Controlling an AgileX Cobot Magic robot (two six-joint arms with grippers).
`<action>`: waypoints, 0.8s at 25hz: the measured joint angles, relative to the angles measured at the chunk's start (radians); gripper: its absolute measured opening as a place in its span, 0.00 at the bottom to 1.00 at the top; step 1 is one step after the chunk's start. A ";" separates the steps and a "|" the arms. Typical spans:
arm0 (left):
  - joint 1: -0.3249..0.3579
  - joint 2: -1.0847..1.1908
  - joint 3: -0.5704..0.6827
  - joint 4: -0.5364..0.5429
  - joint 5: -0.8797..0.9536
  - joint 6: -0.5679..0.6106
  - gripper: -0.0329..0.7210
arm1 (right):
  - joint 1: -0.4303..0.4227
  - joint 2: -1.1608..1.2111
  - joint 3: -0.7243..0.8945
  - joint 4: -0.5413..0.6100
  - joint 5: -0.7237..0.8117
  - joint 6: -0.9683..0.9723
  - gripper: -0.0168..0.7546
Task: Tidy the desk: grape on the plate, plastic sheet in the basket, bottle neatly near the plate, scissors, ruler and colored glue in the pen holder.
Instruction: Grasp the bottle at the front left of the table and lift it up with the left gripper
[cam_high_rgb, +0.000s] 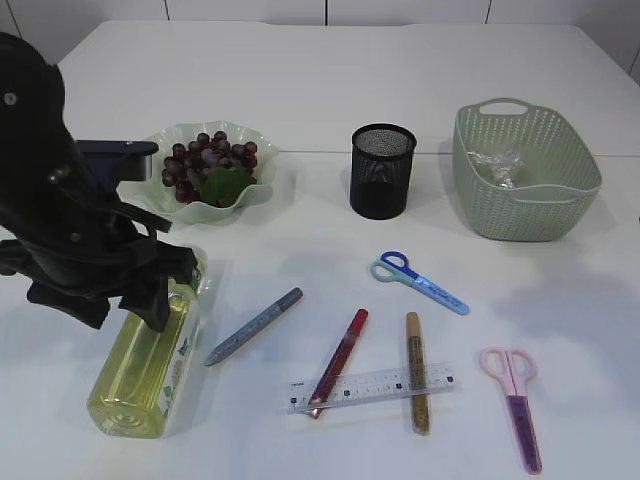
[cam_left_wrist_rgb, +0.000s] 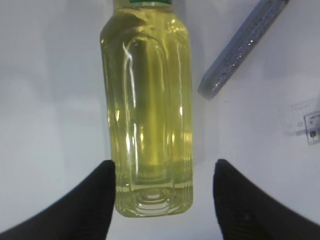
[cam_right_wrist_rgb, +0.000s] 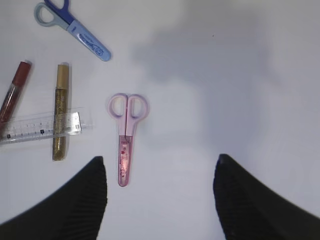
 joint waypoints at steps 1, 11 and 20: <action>0.000 0.009 0.000 0.002 0.000 -0.020 0.70 | 0.000 0.000 0.000 0.000 0.000 -0.002 0.70; 0.006 0.101 -0.017 0.046 -0.012 -0.072 0.78 | 0.000 0.000 0.000 0.020 0.000 -0.004 0.70; 0.061 0.195 -0.103 -0.052 -0.002 -0.072 0.78 | 0.000 0.000 0.000 0.028 0.000 -0.006 0.69</action>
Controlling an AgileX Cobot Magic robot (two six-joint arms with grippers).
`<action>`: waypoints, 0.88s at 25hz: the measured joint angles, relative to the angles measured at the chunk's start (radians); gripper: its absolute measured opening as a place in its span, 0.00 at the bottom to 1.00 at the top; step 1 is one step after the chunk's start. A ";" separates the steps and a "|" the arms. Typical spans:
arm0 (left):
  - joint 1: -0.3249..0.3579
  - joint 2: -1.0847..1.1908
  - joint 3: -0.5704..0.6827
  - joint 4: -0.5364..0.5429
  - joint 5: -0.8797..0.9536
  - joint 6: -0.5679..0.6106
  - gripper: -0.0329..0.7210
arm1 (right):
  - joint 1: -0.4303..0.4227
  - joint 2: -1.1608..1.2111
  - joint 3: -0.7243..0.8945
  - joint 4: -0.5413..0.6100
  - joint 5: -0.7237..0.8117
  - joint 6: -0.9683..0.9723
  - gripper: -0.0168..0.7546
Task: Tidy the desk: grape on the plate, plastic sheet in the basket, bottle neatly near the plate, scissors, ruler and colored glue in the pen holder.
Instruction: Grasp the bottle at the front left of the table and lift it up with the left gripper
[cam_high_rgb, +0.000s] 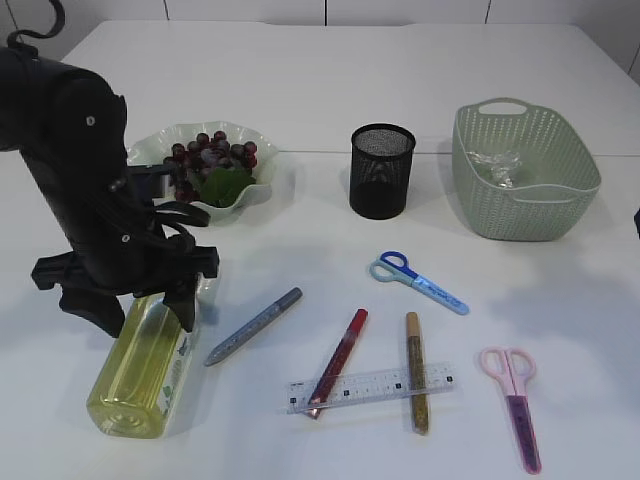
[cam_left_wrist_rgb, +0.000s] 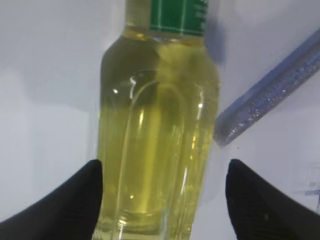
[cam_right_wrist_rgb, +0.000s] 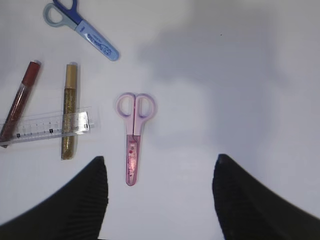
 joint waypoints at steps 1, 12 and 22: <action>0.019 0.006 -0.004 -0.028 0.002 0.008 0.78 | 0.000 0.000 0.000 0.000 0.000 0.000 0.69; 0.053 0.021 -0.007 -0.010 0.038 0.062 0.79 | 0.000 0.000 0.000 0.000 -0.014 0.000 0.69; 0.021 0.021 -0.007 0.002 0.038 0.118 0.89 | 0.000 0.000 0.000 0.000 -0.023 0.000 0.69</action>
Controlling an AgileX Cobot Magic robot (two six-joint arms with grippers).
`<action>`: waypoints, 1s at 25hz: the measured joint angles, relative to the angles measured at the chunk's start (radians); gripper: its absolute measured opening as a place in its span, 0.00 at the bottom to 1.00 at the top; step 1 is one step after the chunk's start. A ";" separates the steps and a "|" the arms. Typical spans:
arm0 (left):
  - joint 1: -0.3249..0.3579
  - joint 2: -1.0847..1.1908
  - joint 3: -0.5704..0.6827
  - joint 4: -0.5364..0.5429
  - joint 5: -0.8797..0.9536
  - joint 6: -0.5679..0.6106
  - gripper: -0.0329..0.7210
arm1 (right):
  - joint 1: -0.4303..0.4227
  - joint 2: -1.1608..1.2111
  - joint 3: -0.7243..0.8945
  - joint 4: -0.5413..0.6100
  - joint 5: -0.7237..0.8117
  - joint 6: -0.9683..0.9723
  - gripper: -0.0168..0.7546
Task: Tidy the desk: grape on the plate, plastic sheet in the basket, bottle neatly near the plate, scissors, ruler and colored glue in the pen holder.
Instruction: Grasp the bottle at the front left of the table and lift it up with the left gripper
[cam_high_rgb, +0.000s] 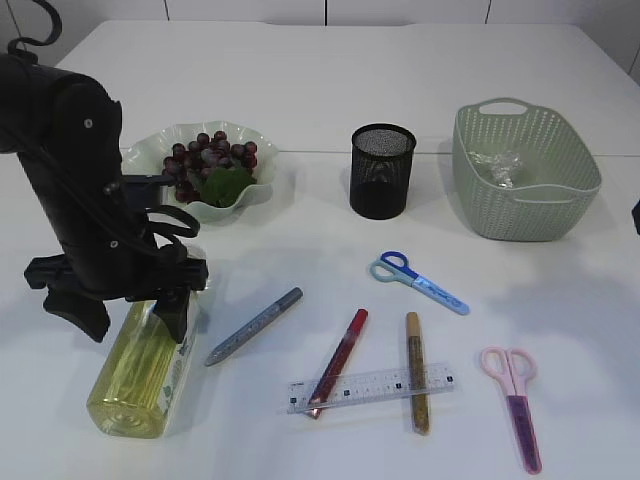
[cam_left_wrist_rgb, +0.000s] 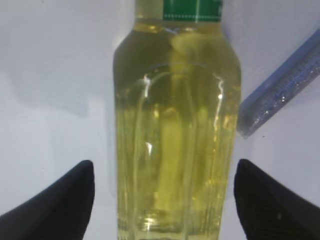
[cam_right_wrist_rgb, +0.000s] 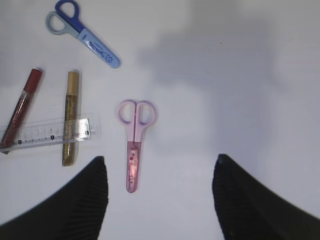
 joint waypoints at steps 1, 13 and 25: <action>0.000 0.000 0.000 -0.002 0.000 0.000 0.89 | 0.000 0.000 0.000 0.000 0.000 0.000 0.69; -0.001 0.017 0.000 -0.016 -0.001 0.000 0.89 | 0.000 0.000 0.000 0.000 -0.002 -0.001 0.69; -0.001 0.092 0.000 -0.008 -0.005 0.003 0.86 | 0.000 0.000 0.000 0.000 -0.003 -0.002 0.69</action>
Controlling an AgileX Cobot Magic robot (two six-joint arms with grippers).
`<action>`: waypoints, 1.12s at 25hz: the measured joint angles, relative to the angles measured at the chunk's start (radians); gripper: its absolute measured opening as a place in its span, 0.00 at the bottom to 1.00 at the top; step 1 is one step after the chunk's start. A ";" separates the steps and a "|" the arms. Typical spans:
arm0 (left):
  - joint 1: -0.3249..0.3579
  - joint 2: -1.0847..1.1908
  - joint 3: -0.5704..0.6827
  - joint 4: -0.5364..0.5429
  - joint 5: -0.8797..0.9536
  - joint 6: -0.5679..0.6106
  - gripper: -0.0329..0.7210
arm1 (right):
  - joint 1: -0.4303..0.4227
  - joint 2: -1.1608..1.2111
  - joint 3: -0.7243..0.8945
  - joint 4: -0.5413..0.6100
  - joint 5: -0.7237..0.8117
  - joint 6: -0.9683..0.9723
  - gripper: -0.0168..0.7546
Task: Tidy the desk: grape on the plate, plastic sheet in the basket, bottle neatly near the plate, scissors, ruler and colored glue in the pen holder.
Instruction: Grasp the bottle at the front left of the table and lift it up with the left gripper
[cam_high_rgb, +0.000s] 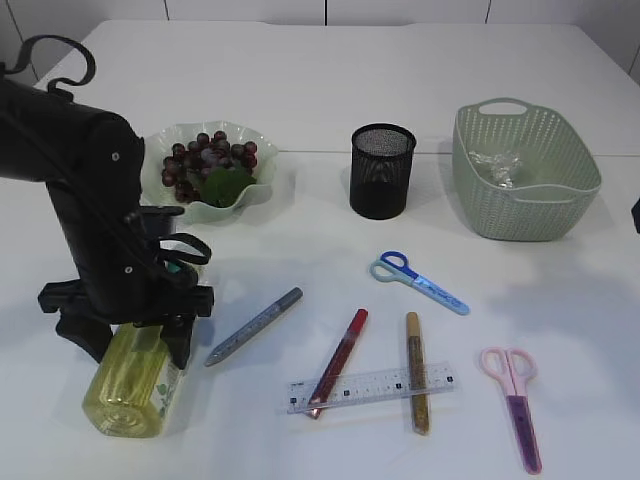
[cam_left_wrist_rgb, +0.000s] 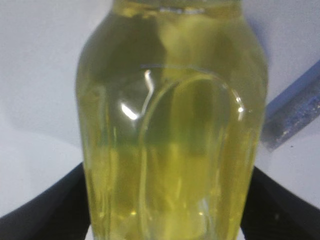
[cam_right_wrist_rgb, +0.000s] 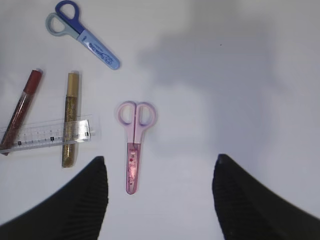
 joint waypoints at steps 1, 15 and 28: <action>0.000 0.004 0.000 0.000 -0.001 0.002 0.85 | 0.000 0.000 0.000 0.000 0.000 0.000 0.69; 0.000 0.023 -0.004 0.002 0.011 0.091 0.82 | 0.000 0.000 0.000 0.000 -0.012 -0.004 0.69; 0.000 0.023 -0.010 0.005 0.014 0.104 0.61 | 0.000 0.000 0.000 0.000 -0.012 -0.012 0.69</action>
